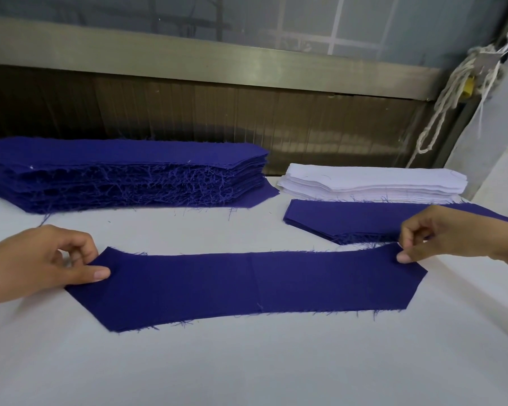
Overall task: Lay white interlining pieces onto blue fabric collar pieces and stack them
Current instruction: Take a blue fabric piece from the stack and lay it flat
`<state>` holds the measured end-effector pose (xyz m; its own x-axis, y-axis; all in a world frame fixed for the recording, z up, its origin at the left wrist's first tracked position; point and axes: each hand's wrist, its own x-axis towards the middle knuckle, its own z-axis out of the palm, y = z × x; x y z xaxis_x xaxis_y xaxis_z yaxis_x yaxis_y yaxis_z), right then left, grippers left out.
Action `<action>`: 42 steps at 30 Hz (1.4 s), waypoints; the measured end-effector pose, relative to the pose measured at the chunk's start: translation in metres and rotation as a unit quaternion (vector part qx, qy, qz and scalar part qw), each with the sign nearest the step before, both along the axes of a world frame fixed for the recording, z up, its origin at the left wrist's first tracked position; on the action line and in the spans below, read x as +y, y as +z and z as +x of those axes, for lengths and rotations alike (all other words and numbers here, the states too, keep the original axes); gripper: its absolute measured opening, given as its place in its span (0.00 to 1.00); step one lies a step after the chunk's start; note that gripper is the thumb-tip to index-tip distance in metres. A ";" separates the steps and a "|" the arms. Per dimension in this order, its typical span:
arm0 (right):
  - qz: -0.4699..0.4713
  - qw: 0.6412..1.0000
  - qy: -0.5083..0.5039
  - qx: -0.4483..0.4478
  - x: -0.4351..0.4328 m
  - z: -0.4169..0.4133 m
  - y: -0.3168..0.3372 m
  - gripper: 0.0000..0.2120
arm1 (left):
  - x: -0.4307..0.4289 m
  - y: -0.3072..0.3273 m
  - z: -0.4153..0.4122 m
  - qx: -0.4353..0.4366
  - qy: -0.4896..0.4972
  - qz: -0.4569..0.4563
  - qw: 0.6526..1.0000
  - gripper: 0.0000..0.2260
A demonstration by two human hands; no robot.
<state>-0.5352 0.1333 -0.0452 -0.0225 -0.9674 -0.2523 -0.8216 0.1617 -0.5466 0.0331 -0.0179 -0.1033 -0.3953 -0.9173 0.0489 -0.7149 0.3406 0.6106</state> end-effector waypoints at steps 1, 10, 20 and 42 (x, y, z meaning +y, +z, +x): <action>-0.002 1.000 0.000 -0.002 0.000 0.000 0.000 0.10 | 0.000 0.000 0.000 -0.002 0.000 0.000 1.000 0.35; 0.007 0.999 -0.003 -0.032 -0.003 -0.002 -0.004 0.10 | -0.002 -0.003 0.003 0.004 -0.005 0.002 1.000 0.34; 0.020 1.000 0.000 0.013 -0.004 -0.001 -0.009 0.08 | -0.002 0.000 0.001 -0.001 0.004 0.005 1.000 0.35; 0.030 0.987 -0.036 0.152 0.001 0.024 0.000 0.13 | 0.004 -0.008 0.014 -0.089 0.132 -0.071 0.985 0.31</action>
